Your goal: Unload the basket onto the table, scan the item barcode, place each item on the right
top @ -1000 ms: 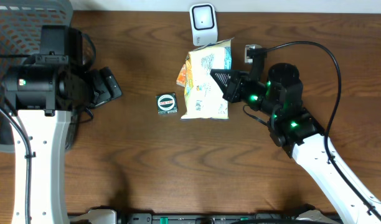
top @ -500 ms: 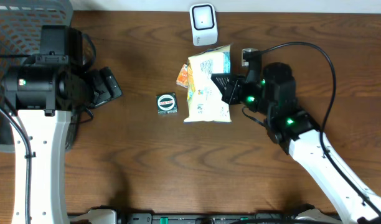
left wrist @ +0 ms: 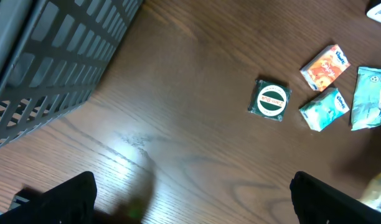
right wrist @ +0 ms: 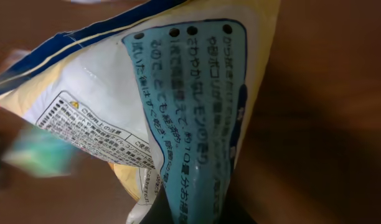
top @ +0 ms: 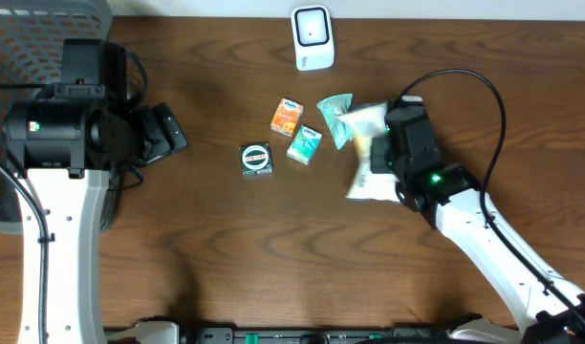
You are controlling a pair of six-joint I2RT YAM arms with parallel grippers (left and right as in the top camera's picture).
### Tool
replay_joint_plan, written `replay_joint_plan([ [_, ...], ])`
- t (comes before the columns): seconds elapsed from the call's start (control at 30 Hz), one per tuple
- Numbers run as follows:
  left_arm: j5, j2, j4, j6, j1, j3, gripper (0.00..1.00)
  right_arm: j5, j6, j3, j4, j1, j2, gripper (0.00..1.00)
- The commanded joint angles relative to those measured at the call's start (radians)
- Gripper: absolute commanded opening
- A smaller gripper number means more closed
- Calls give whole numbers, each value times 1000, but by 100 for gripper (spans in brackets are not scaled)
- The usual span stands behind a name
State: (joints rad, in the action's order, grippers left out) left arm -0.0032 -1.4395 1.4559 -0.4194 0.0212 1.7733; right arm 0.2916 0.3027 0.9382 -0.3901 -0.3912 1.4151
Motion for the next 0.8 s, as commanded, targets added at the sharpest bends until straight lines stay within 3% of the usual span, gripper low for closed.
replay_joint_plan([
  [0.0, -8, -3, 2, -4, -5, -2, 98, 377, -80, 37, -34, 4, 15, 1],
  [0.17, -8, -3, 2, -4, -5, -2, 98, 636, -124, 37, -63, 4, 111, 1],
  [0.43, -8, -3, 2, -4, -5, -2, 98, 647, -178, 37, -71, -20, 317, 1],
  [0.5, -8, -3, 2, -4, -5, -2, 98, 637, -179, 38, -76, -49, 333, 8],
  [0.6, -8, -3, 2, -4, -5, -2, 98, 595, -177, 49, -105, -116, 328, 29],
  [0.77, -8, -3, 2, -4, -5, -2, 97, 362, -152, 158, -227, -251, 326, 36],
])
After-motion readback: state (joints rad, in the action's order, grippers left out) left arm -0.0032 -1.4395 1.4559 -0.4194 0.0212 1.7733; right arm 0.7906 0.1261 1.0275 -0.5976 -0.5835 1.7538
